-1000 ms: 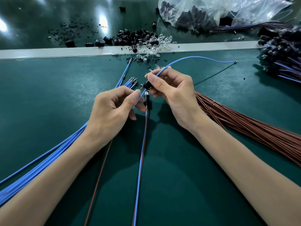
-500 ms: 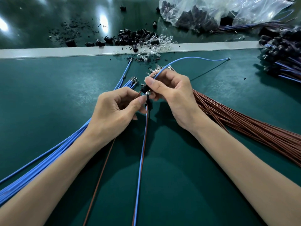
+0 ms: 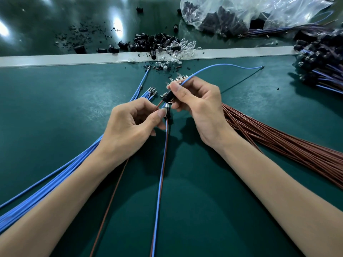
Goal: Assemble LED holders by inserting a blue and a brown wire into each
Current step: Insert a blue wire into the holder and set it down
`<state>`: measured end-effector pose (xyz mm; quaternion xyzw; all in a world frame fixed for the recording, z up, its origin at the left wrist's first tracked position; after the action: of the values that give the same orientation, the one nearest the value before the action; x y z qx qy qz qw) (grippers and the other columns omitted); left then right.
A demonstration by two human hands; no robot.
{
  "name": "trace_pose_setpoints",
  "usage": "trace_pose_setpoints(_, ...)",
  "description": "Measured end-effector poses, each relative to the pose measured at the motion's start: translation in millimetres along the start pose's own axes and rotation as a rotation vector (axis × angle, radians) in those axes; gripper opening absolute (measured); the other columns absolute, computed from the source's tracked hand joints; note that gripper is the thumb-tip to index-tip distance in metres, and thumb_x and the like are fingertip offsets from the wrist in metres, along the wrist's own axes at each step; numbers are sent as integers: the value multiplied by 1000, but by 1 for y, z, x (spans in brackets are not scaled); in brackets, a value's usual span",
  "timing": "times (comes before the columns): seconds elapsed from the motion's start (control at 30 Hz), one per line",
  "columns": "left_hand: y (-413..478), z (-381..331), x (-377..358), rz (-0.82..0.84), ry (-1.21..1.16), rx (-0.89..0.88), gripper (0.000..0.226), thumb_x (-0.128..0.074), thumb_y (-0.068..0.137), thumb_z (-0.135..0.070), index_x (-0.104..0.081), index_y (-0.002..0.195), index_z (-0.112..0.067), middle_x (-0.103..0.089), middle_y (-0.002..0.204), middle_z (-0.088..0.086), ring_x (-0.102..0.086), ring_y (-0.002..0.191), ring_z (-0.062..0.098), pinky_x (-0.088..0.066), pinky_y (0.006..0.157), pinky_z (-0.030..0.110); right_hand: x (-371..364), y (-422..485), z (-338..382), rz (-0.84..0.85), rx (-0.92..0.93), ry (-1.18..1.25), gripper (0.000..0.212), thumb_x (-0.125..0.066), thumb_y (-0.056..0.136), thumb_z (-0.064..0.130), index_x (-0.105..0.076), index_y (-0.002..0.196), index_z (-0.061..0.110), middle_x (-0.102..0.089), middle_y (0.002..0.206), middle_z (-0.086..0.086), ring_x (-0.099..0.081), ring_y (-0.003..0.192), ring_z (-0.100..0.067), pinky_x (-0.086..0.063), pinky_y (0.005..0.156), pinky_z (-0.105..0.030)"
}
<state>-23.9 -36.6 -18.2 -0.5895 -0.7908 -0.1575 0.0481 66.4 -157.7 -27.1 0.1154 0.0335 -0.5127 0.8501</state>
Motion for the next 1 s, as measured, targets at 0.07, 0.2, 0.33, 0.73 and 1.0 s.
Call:
trace_pose_setpoints(0.07, 0, 0, 0, 5, 8, 5, 20, -63, 88, -8, -59, 69, -15, -66, 58, -9, -54, 47, 1, -42, 52, 9, 0, 0, 1, -21, -5, -6, 9, -65, 87, 11, -64, 79, 7, -64, 66, 4, -56, 53, -6, -47, 56, -20)
trace_pose_setpoints(0.2, 0, 1, 1, 18, 15, 20, 21, -63, 88, -7, -59, 68, -13, -65, 56, -6, -54, 48, 3, -43, 54, 12, 1, 1, 1, -50, -12, 1, 10, -65, 87, 11, -63, 79, 5, -61, 65, 4, -56, 52, -6, -45, 55, -19)
trace_pose_setpoints(0.33, -1, 2, 3, 65, 10, 17, 24, -65, 87, -4, -56, 64, -4, -61, 51, -4, -54, 48, 4, -44, 55, 12, 1, 1, 0, -12, -30, 13, 11, -66, 86, 11, -63, 76, 6, -64, 66, 2, -56, 51, -6, -46, 54, -19)
trace_pose_setpoints(0.73, 0, 1, 2, 62, 3, 8, 21, -62, 88, -8, -59, 68, -12, -64, 56, -7, -58, 53, 7, -47, 56, 21, 2, 1, 0, 102, -88, 41, 9, -68, 78, 15, -66, 77, 6, -66, 70, -7, -58, 53, -12, -47, 57, -23)
trace_pose_setpoints(1.0, -3, 0, 6, 125, 29, 12, 21, -58, 77, -15, -50, 58, -8, -59, 47, 0, -52, 45, 6, -40, 51, 20, 5, 4, 2, 18, -131, 212, 20, -63, 88, 5, -67, 70, 10, -68, 70, 2, -55, 51, -5, -46, 53, -15)
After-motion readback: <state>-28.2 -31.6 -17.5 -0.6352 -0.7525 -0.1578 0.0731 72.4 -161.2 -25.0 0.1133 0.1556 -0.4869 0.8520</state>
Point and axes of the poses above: each hand's wrist, its own y-axis towards the middle knuckle, its own x-axis out of the back of the hand, z = x × y, the point moved 1 cm from there along y, towards the middle knuckle
